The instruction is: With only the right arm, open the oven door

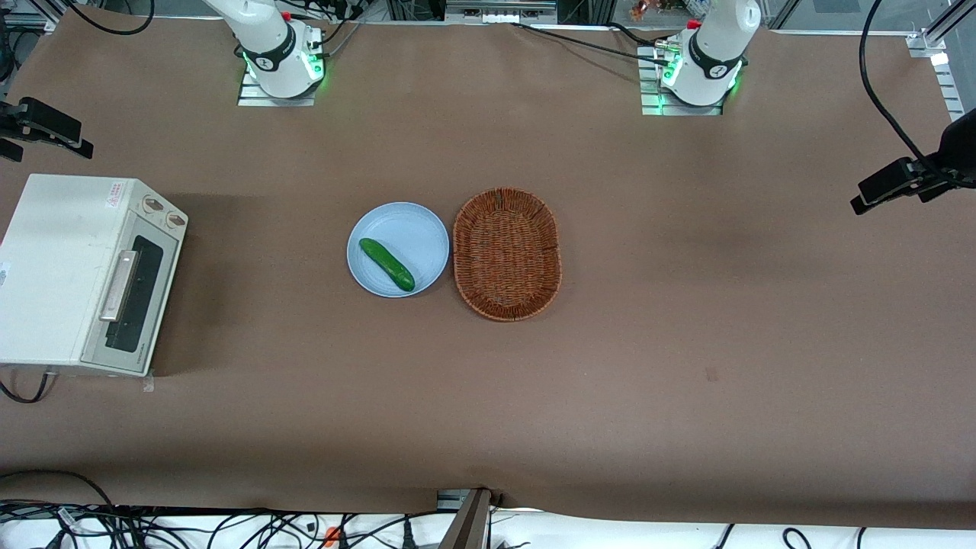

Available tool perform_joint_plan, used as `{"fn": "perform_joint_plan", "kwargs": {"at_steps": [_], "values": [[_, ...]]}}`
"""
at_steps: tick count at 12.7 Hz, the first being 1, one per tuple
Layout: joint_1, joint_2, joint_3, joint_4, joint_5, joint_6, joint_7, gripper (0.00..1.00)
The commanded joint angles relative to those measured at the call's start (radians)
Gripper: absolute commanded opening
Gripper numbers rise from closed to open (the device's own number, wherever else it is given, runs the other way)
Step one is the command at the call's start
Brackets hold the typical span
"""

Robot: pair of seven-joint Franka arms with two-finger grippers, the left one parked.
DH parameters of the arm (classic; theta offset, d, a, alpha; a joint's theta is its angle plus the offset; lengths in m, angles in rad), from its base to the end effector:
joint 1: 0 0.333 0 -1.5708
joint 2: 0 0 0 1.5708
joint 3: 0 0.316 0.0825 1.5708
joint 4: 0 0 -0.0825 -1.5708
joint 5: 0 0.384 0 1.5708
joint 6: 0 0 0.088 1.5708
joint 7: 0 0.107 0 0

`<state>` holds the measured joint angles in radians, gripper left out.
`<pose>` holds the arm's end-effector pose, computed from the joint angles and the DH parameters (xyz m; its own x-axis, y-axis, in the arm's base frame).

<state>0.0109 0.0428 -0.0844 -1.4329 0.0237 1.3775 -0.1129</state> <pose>0.5462 -0.0361 0.6488 0.9945 0.0440 -0.0950 0.0412 -0.9987 -0.0309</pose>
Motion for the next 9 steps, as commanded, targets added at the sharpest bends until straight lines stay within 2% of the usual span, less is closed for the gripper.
{"fn": "perform_joint_plan", "kwargs": {"at_steps": [1, 9], "values": [[-0.012, 0.009, 0.011, 0.014, -0.010, -0.014, -0.002, 1.00], [-0.012, 0.014, 0.011, 0.006, -0.011, -0.034, -0.001, 1.00]]}}
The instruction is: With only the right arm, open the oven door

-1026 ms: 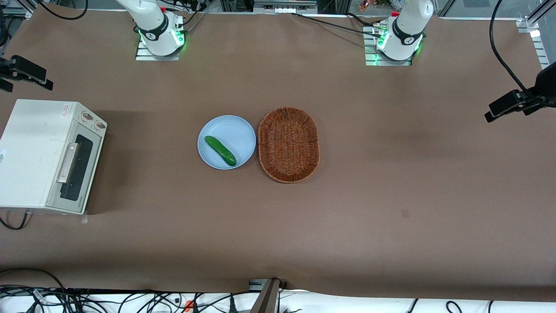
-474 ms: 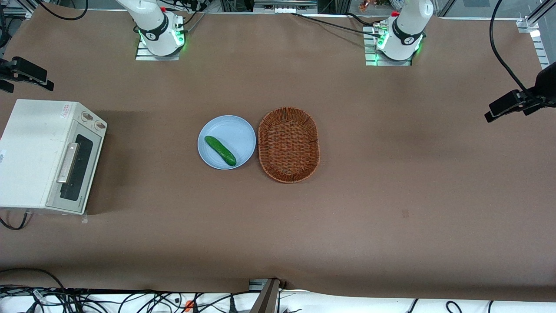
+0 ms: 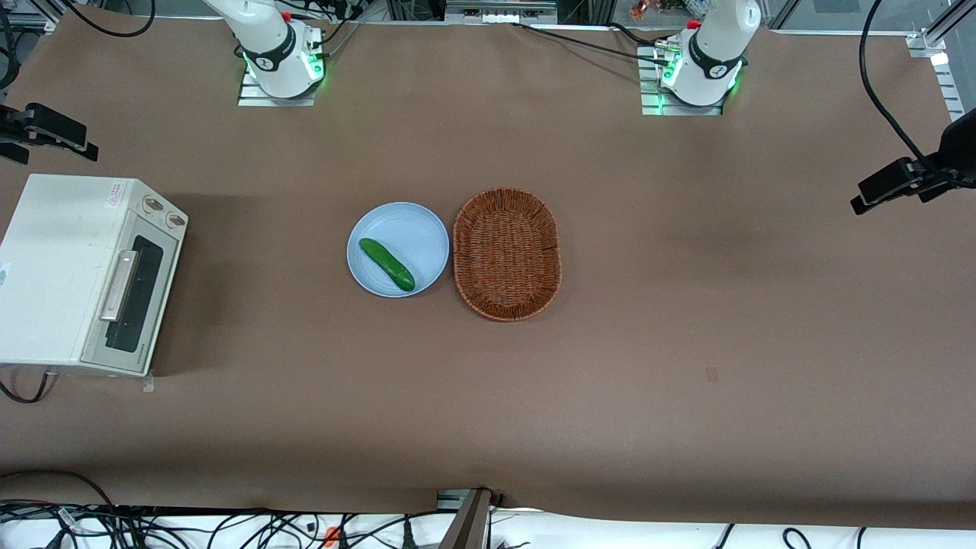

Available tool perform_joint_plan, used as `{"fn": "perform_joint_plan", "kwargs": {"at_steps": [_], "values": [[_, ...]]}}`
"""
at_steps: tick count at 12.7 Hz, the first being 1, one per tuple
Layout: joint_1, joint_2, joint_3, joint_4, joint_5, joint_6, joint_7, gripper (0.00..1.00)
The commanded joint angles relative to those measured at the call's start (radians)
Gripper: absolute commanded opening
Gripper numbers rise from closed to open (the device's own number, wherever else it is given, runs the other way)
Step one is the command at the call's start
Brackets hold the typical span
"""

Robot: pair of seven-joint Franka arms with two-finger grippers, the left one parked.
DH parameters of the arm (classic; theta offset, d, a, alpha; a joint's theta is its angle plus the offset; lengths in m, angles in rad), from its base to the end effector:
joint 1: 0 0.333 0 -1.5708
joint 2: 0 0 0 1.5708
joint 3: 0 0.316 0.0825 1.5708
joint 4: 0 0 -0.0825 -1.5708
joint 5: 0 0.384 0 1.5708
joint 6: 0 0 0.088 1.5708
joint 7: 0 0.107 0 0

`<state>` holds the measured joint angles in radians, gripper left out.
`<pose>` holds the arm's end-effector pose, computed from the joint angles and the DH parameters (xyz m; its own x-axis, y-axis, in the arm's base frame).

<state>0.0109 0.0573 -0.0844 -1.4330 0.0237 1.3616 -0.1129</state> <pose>0.5489 -0.0359 0.6396 0.9911 0.0444 -0.1252 0.0405 -0.9986 -0.0331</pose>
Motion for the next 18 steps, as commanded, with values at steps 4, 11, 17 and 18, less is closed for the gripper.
{"fn": "perform_joint_plan", "kwargs": {"at_steps": [4, 11, 17, 18], "values": [[-0.012, 0.004, 0.011, 0.006, -0.011, -0.018, -0.001, 1.00], [-0.006, 0.033, 0.014, -0.001, -0.011, -0.022, -0.001, 1.00], [0.037, 0.120, 0.014, -0.067, -0.015, -0.016, 0.009, 0.43], [0.037, 0.143, 0.014, -0.069, -0.016, -0.009, 0.010, 0.35]]}}
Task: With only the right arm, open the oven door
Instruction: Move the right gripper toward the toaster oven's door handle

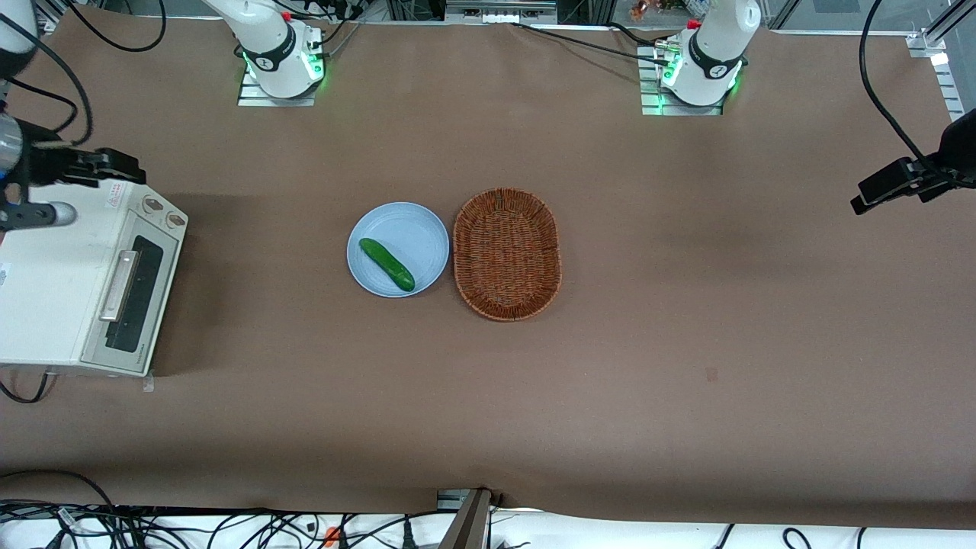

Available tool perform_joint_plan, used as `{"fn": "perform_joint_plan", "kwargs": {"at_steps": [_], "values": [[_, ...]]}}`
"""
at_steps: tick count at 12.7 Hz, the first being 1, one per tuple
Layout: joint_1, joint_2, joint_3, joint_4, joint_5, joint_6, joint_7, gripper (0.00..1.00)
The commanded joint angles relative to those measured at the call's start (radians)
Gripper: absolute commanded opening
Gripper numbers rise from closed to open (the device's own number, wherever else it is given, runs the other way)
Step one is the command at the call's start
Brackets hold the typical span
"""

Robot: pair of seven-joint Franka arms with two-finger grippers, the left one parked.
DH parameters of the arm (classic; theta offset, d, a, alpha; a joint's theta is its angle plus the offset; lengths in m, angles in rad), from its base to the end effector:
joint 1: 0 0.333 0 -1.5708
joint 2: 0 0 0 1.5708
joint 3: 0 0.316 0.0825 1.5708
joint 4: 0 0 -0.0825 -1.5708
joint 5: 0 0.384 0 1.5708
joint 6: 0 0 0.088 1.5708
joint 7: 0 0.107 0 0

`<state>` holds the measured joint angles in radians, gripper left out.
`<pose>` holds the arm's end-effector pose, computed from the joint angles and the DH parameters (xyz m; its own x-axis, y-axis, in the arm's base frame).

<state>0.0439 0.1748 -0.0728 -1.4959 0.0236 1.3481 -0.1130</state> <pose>0.5759 -0.0104 0.5445 0.9456 0.0877 -0.3133 0.0770 -0.9959 -0.0465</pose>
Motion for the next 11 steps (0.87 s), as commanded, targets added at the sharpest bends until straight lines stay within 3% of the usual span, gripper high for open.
{"fn": "perform_joint_plan", "kwargs": {"at_steps": [1, 2, 5, 11], "values": [[0.004, 0.054, 0.002, -0.006, -0.028, 0.014, 0.012, 0.22], [0.004, 0.072, 0.002, -0.013, -0.036, 0.026, 0.012, 0.12], [0.034, 0.115, 0.002, -0.053, -0.123, 0.080, 0.013, 0.00], [0.040, 0.135, 0.002, -0.202, -0.315, 0.281, 0.013, 0.00]]}}
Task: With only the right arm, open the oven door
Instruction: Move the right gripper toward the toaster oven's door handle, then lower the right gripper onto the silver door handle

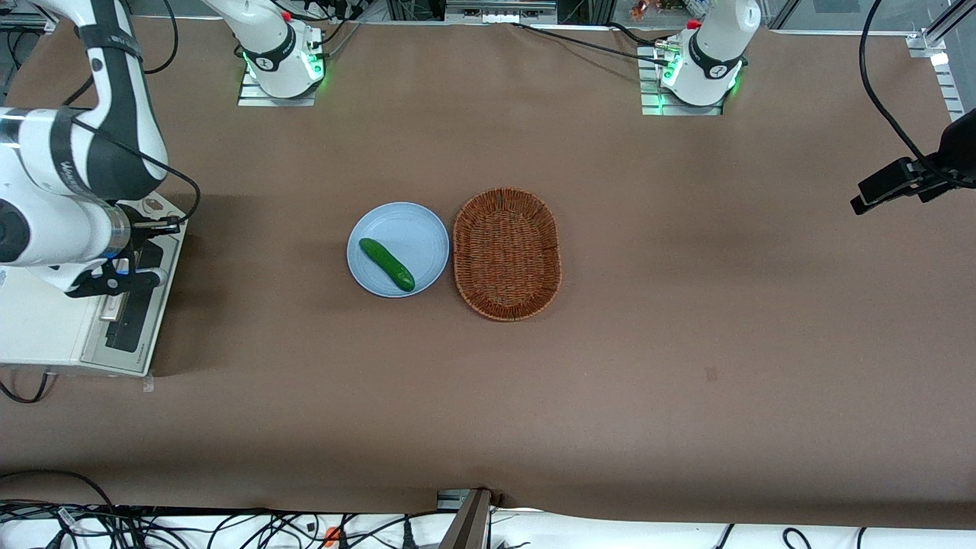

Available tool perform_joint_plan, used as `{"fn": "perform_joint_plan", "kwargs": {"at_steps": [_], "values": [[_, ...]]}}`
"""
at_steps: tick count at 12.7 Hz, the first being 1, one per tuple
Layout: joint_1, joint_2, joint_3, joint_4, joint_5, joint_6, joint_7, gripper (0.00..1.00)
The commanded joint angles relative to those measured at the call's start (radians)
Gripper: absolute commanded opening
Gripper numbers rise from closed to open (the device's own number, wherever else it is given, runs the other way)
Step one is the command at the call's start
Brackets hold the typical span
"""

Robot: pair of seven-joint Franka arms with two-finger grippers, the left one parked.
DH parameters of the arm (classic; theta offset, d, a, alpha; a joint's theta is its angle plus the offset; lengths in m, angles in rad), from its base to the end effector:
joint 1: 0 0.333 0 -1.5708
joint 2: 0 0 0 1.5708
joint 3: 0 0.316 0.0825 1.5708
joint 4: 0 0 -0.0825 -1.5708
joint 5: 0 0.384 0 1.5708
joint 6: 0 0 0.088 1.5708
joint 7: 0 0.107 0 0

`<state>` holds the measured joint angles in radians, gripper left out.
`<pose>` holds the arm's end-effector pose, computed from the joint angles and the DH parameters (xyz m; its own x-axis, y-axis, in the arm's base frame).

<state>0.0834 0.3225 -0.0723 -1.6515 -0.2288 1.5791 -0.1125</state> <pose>0.6053 -0.0135 0.4027 0.9058 0.1153 -0.4076 0.2062 -0.9606 0.1863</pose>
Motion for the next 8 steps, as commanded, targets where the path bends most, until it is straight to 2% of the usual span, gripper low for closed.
{"fn": "perform_joint_plan", "kwargs": {"at_steps": [1, 5, 8], "values": [[0.001, -0.002, 0.002, -0.059, -0.110, 0.073, 0.013, 0.00], [-0.002, 0.027, -0.003, -0.060, -0.243, 0.104, 0.013, 0.00], [-0.011, 0.047, -0.004, -0.053, -0.290, 0.140, 0.013, 0.00]]}}
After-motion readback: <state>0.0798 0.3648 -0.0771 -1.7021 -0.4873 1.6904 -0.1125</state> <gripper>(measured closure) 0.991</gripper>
